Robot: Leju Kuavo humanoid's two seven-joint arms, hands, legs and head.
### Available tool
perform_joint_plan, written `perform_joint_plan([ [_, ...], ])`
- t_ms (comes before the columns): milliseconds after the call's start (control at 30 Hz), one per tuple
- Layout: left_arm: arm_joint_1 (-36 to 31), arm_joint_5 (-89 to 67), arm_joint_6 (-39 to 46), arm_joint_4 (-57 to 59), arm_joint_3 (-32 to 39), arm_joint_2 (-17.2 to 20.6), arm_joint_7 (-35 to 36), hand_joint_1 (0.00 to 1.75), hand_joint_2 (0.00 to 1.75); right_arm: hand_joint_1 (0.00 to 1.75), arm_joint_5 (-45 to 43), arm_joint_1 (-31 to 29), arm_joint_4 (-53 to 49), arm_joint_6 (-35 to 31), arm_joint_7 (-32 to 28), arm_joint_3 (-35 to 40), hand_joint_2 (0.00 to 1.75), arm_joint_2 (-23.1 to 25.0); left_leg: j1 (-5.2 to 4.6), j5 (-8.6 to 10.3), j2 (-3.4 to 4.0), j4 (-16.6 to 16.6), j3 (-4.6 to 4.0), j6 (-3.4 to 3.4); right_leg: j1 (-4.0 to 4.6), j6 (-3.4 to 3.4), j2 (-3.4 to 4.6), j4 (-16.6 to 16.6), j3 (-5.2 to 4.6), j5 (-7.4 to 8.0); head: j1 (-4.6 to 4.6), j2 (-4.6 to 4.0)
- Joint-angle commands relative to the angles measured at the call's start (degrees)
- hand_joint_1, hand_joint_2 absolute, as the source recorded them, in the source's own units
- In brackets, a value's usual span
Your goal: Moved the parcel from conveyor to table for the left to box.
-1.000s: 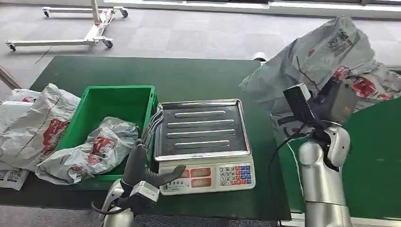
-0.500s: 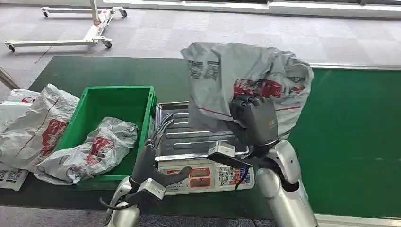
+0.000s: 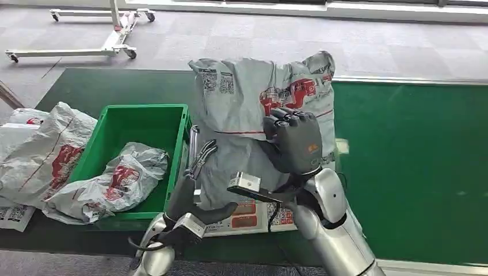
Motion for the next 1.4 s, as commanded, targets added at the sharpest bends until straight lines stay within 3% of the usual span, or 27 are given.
perform_joint_plan([
  [33,-3.6,3.9,9.8,4.7,-0.1,0.1,0.5,0.0,1.75,1.75,1.2,-9.6,19.3,-4.0,3.3,-6.8,1.75,1.8,0.04,0.02,0.05,-0.1,0.14,-0.03,0.04,-0.06,0.17,-0.1,0.12,0.07,0.0,0.0],
  [67,-3.6,2.6,24.9,5.1,4.9,-3.6,1.9,0.0,1.75,1.75,1.9,-9.0,19.6,-3.7,4.0,-7.8,1.75,1.9,0.04,0.02,-0.01,0.0,0.1,-0.02,0.04,-0.06,0.1,-0.1,0.11,0.05,-0.02,0.0],
  [167,-5.1,5.8,32.6,6.3,6.4,-2.6,3.3,0.0,1.75,1.75,3.0,-7.6,19.7,-4.3,3.9,-8.1,1.75,2.1,0.06,0.06,-0.14,-0.1,0.1,-0.01,0.06,-0.09,-0.03,-0.1,0.16,0.06,0.0,0.0],
  [233,-5.0,10.9,40.8,6.1,11.0,-3.1,-0.2,0.0,1.75,1.75,3.3,-6.8,20.1,-4.5,3.6,-7.5,1.75,2.9,0.05,0.04,-0.01,-0.1,0.17,-0.02,0.05,-0.11,0.12,-0.1,0.17,0.08,0.0,0.0],
  [400,-4.0,12.4,41.7,1.1,18.4,-5.6,-2.6,0.0,1.75,1.75,2.8,-6.8,21.3,-5.1,3.9,-6.6,1.75,3.5,0.11,-0.01,0.11,-0.1,0.22,-0.05,0.11,-0.14,0.27,-0.2,0.18,0.07,-0.02,0.0],
  [600,-4.9,10.4,41.7,0.2,20.3,-6.9,-2.6,0.0,1.75,1.75,0.9,-8.5,22.9,-5.1,3.2,-6.2,1.75,4.0,0.06,0.01,0.04,0.0,0.08,-0.02,0.06,-0.12,0.18,0.0,0.05,0.05,0.0,0.0],
  [867,-5.8,9.4,41.7,0.8,19.8,-7.4,-2.6,0.0,1.75,1.75,-3.0,-13.8,31.7,3.8,2.6,-5.7,1.75,5.1,0.1,0.03,-0.02,0.0,0.04,-0.01,0.09,-0.11,0.12,0.0,0.05,0.07,0.0,0.0],
  [900,-5.8,9.4,41.7,0.8,19.8,-7.4,-2.6,0.0,1.75,0.09,-3.0,-13.8,31.7,3.8,2.6,-5.7,1.75,5.1,0.05,0.03,-0.01,0.0,0.02,-0.01,0.04,-0.1,0.1,0.0,0.0,0.05,-0.02,0.0],
  [1033,-6.4,9.1,41.7,2.1,18.3,-7.3,-2.6,0.0,1.75,0.0,-2.1,-19.3,41.2,5.2,5.1,-5.6,1.75,7.8,0.03,0.06,0.01,0.0,0.03,-0.05,0.03,-0.09,0.1,0.0,-0.02,0.06,-0.02,0.0],
  [1067,-6.5,9.0,41.7,2.2,18.2,-7.3,-2.6,0.0,1.75,0.0,-1.9,-19.5,41.4,4.8,5.1,-5.5,0.0,7.9,0.07,0.07,-0.01,0.0,0.05,-0.06,0.07,-0.12,0.12,0.0,0.02,0.08,0.0,0.0],
  [1400,-5.4,8.4,41.7,1.9,17.2,-6.7,-2.6,0.0,1.75,0.0,-3.3,-16.1,38.3,4.8,4.8,-6.0,0.0,6.4,0.09,0.07,-0.09,0.0,0.07,-0.06,0.09,-0.13,-0.01,0.0,0.07,0.07,-0.02,0.0],
])
